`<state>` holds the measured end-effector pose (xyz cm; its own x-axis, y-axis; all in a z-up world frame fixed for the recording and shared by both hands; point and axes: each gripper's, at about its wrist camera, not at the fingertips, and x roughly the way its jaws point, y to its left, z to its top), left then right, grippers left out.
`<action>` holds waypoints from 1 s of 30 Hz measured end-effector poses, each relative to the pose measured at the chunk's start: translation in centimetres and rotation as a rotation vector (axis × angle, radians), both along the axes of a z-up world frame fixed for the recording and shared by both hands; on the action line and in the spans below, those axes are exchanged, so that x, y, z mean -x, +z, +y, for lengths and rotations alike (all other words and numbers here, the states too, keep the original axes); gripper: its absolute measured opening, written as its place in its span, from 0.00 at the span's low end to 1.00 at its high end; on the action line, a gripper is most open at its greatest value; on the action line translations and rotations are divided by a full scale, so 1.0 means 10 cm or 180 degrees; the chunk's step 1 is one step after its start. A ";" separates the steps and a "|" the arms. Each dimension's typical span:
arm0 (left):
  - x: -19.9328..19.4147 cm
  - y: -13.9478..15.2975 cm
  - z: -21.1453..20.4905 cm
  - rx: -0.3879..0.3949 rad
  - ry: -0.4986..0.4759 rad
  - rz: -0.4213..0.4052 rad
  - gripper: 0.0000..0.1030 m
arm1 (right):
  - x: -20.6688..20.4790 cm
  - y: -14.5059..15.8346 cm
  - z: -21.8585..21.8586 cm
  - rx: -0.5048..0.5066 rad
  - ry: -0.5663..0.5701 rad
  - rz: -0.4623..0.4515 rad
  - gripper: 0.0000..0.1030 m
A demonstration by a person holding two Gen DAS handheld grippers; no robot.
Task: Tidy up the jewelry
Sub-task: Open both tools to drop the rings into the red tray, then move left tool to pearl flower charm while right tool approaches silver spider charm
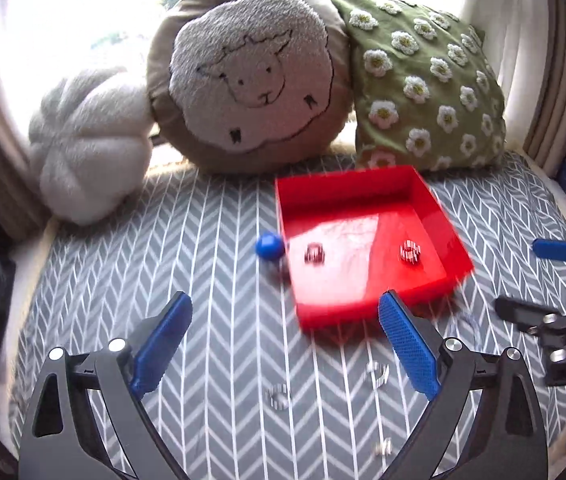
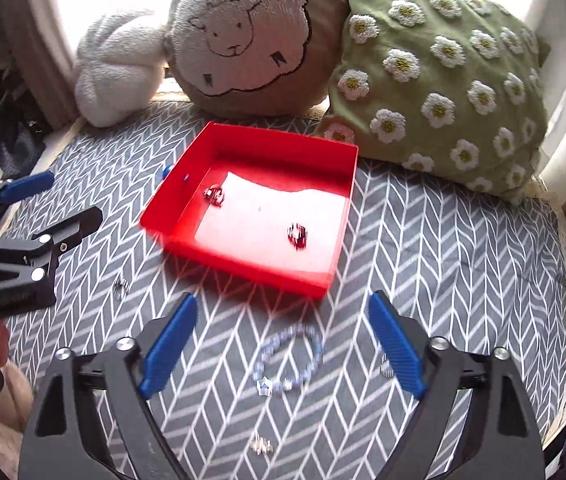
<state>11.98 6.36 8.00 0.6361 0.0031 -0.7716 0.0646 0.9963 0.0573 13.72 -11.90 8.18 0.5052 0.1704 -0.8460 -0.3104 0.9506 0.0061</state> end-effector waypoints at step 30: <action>0.99 -1.17 -0.45 -0.0107 0.0005 0.0324 0.86 | 1.17 -0.94 -0.26 0.0273 -0.0243 -0.0246 0.72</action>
